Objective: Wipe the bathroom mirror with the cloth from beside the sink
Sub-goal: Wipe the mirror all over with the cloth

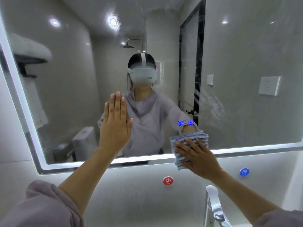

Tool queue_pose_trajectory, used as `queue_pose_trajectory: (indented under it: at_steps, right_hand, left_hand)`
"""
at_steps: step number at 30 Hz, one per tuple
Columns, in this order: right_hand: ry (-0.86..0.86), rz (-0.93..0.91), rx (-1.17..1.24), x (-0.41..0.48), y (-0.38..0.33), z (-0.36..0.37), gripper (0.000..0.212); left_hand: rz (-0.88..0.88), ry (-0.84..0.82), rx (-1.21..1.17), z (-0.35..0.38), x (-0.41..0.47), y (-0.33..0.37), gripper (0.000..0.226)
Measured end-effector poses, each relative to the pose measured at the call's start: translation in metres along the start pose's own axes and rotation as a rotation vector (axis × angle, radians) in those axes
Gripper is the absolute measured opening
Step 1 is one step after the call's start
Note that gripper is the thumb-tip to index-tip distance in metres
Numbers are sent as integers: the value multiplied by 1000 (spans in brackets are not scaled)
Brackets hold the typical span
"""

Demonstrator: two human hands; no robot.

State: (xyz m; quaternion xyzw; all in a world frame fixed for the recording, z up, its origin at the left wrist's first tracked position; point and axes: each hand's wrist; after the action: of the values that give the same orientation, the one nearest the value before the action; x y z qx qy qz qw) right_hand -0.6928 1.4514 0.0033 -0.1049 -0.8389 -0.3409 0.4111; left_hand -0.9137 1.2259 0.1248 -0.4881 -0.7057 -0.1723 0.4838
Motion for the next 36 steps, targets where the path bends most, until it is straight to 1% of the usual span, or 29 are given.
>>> queue_pose_trajectory:
  at_steps: [3, 5, 8, 11, 16, 18, 21, 25, 28, 31, 33, 36]
  right_hand:
    - [-34, 48, -32, -20, 34, -3, 49]
    - [-61, 152, -44, -33, 52, -5, 50]
    - [-117, 311, -51, -46, 65, -7, 58]
    - [-134, 420, -16, -45, 57, -8, 58]
    - [-63, 548, 69, -26, 21, -6, 64]
    - [-37, 531, 99, -15, 3, -4, 64]
    - [-28, 451, 95, 4, -23, -3, 64]
    - [-14, 300, 105, 24, -54, -1, 60]
    - [-41, 239, 129, 31, -59, -2, 58]
    - [-79, 175, 123, 26, -45, -6, 57]
    - [-92, 185, 124, 20, -33, -8, 56]
    - [-111, 303, 150, 6, -17, -12, 58]
  left_hand:
    - [-3, -1, 0, 1, 0, 0, 63]
    - [-3, -6, 1, 2, 0, -1, 63]
    - [-7, -1, -3, 2, 0, -1, 62]
    - [-10, -15, -2, 3, 0, -1, 62]
    - [-13, -16, 9, 0, 1, 1, 63]
    - [-18, -20, 5, -1, 1, 2, 63]
    - [-22, -30, -8, -4, 1, 3, 63]
    - [-27, -49, -17, -6, 0, 4, 63]
    - [-23, -54, -29, -5, 0, 4, 64]
    - [-18, -30, -45, -4, 0, 4, 64]
    - [-17, -26, -42, -4, 1, 4, 64]
    - [-17, -23, -45, -3, 1, 4, 65]
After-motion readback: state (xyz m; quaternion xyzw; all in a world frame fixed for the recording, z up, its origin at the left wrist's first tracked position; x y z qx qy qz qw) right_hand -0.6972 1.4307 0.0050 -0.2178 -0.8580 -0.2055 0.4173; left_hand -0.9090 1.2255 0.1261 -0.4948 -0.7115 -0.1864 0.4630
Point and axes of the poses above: each hand's wrist, its own x-axis towards the middle knuckle, its own z-axis out of the palm, y = z × x, and after that the axes turned 5 degrees about z, right-handed
